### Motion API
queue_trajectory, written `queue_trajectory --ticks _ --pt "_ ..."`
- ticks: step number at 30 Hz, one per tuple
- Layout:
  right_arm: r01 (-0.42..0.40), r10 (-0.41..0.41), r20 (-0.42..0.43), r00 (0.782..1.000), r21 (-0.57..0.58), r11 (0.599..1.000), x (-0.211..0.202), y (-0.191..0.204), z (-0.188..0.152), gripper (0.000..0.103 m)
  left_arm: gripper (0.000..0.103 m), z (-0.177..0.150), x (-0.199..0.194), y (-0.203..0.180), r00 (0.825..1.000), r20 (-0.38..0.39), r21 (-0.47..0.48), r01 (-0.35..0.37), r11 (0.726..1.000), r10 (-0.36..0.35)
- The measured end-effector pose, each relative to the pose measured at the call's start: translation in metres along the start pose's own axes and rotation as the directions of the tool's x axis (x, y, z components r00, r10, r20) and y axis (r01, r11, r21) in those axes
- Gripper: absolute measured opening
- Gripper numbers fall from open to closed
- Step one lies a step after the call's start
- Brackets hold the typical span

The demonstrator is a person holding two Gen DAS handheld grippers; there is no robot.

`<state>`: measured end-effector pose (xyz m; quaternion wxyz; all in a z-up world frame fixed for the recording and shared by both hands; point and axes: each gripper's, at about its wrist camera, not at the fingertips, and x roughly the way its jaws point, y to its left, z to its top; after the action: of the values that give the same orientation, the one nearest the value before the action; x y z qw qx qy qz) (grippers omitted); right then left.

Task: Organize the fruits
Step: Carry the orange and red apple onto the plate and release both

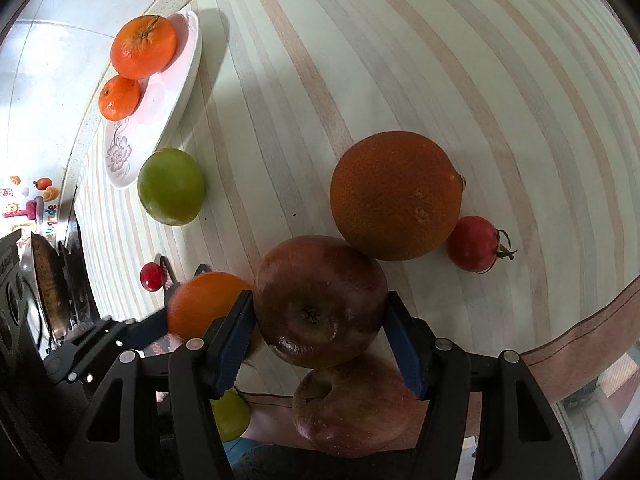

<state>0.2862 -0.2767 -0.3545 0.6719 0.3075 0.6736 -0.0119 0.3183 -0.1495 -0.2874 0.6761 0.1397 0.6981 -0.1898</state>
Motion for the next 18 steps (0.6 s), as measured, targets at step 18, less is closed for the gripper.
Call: queue_trajectory --ticks 18 --pt "0.046 -0.04 0.041 0.998 -0.179 0.983 0.0 0.049 -0.001 0.066 0.053 0.003 -0.011 0.06 0.998 0.043 -0.232 0.048 0.972 -0.039"
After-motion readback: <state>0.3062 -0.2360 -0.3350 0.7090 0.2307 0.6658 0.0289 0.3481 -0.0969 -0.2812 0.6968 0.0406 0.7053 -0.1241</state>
